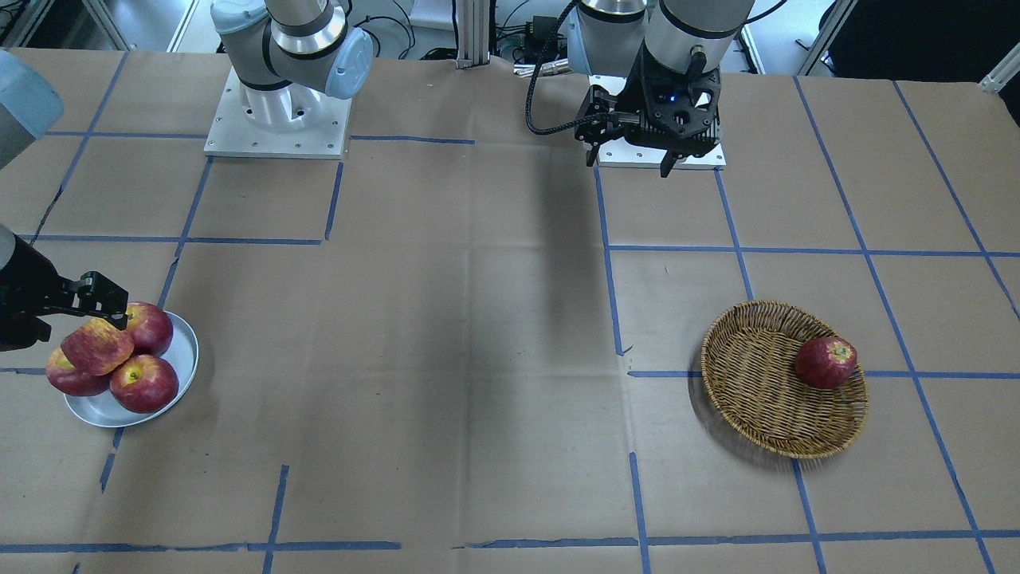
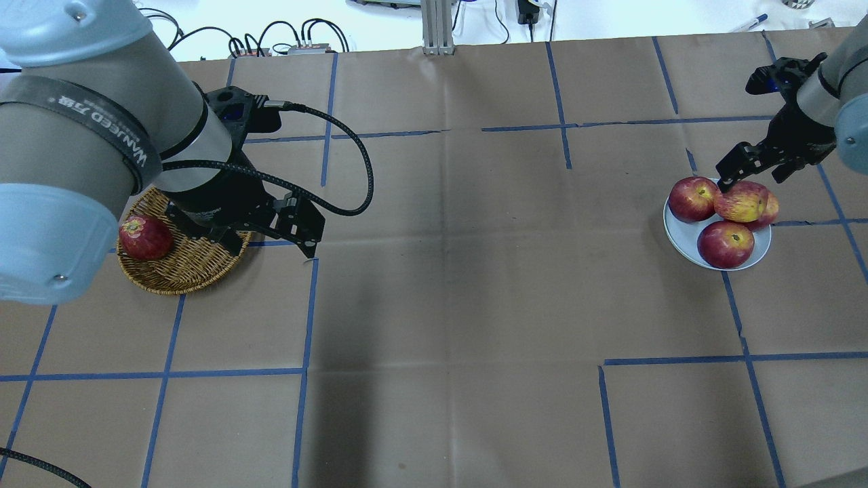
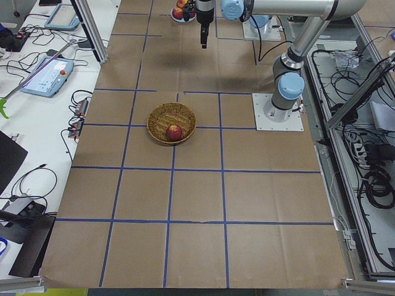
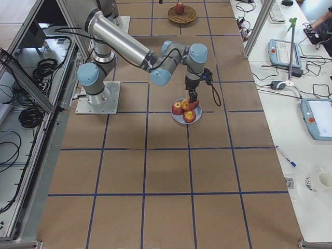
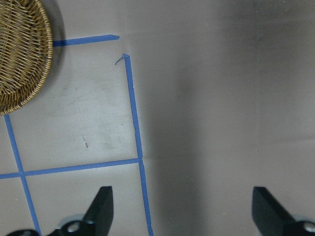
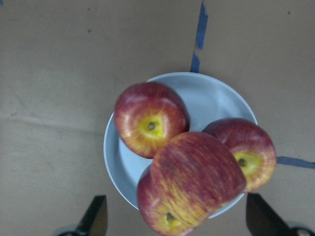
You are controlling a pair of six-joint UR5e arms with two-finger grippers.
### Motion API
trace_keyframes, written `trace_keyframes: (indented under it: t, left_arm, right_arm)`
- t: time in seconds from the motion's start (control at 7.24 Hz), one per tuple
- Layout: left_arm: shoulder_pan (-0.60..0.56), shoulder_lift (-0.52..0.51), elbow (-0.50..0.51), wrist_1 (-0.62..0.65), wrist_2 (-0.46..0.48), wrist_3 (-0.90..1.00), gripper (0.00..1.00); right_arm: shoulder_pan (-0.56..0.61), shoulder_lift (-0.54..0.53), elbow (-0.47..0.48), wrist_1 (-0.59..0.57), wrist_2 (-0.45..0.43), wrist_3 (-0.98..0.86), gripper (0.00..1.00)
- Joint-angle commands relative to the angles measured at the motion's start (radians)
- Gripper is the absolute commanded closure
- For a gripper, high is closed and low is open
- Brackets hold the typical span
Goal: Transfer apple from basket to plate
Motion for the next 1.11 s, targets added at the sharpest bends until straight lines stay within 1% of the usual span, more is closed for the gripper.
trace_keyframes:
  t: [0.0,0.97]
  left_arm:
    - [0.001,0.026,-0.036,0.012,-0.001,0.0,0.01]
    - [0.003,0.03,-0.036,0.012,-0.001,0.005,0.01]
  right_arm:
    - [0.108,-0.099,-0.071,0.161,-0.007,0.145,0.0]
    - [0.131,-0.11,-0.073,0.168,-0.006,0.189,0.0]
